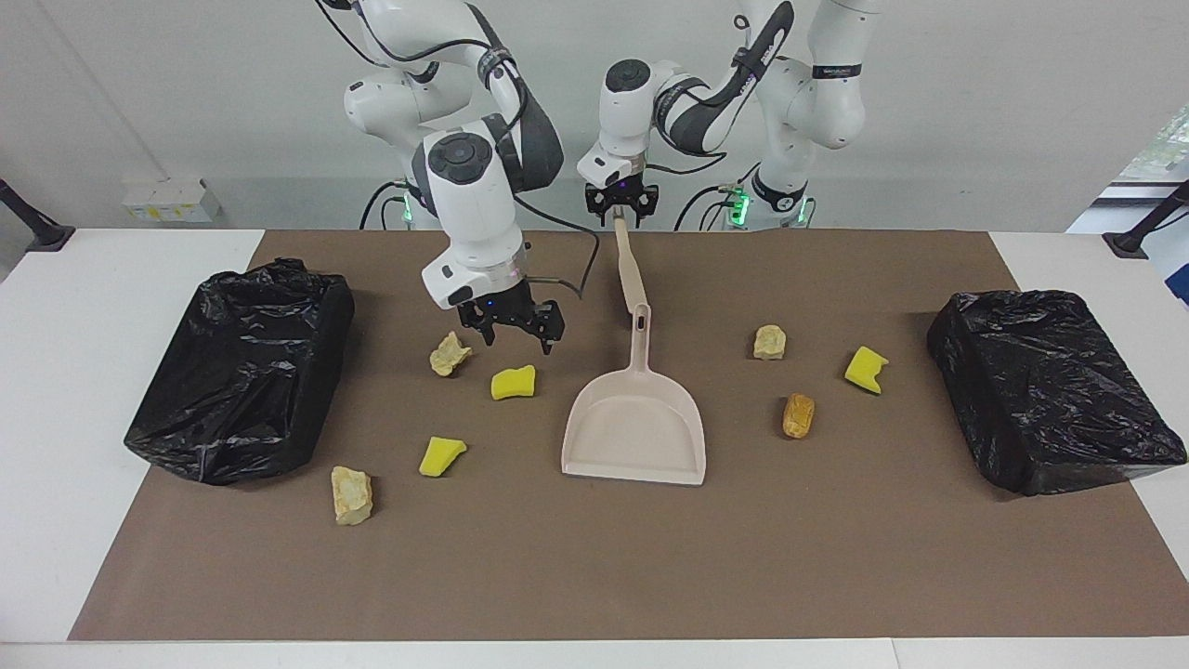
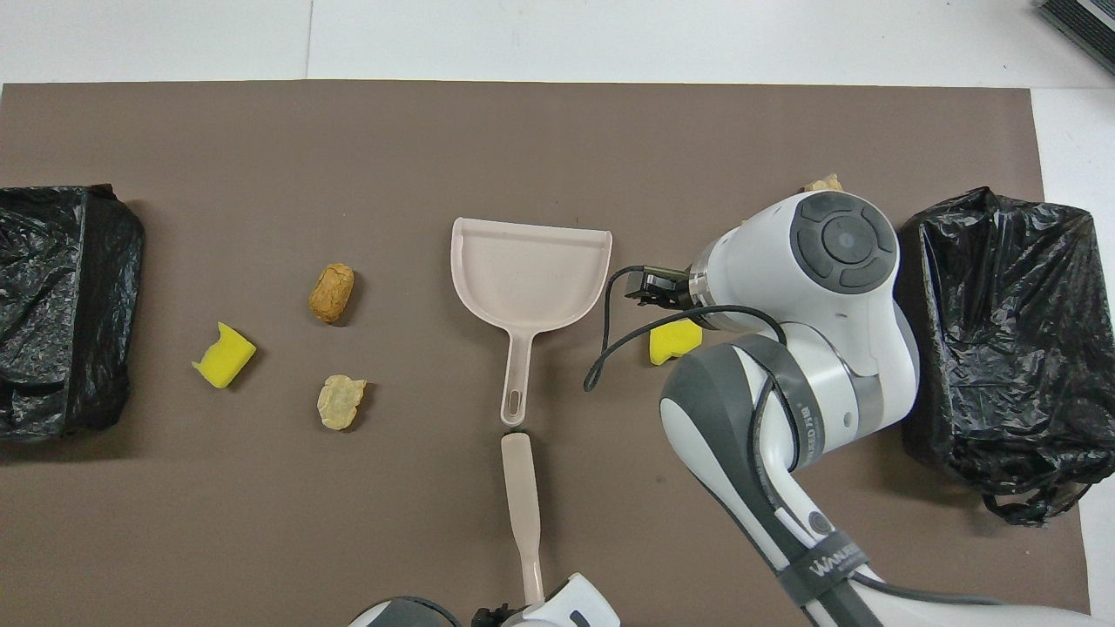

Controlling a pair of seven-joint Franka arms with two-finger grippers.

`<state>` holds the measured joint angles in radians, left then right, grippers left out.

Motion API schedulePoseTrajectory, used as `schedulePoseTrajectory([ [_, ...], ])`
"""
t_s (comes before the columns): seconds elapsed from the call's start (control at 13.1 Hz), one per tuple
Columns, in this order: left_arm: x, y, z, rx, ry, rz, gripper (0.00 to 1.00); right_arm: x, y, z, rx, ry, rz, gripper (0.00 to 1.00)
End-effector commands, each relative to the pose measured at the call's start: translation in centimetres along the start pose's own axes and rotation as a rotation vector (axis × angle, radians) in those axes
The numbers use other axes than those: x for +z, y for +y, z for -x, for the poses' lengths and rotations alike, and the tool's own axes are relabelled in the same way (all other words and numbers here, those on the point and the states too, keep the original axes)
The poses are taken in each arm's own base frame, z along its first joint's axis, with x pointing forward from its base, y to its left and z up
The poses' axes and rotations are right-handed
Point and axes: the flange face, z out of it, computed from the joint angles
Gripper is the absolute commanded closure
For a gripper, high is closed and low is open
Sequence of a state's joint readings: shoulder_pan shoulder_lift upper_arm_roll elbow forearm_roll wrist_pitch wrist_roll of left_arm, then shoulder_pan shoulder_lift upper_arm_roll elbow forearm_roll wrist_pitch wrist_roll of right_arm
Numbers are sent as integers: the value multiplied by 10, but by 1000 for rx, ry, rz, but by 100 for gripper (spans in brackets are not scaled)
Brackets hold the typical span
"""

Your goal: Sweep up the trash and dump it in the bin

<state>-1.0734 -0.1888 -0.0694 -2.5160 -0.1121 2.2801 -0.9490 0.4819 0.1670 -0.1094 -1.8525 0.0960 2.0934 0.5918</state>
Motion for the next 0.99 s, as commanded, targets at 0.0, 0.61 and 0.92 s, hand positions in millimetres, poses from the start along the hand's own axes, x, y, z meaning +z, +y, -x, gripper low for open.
schedulePoseTrajectory([
  [0.0, 3, -2, 0, -24, -12, 0, 82, -2, 4, 2, -24, 11, 0, 0],
  [0.61, -59, -67, -29, 73, -110, -88, 100, -3, -14, 7, 11, -2, -107, 0],
  [0.92, -100, -171, -97, 26, -83, -152, 100, 22, -52, 29, -25, -4, -135, 0],
])
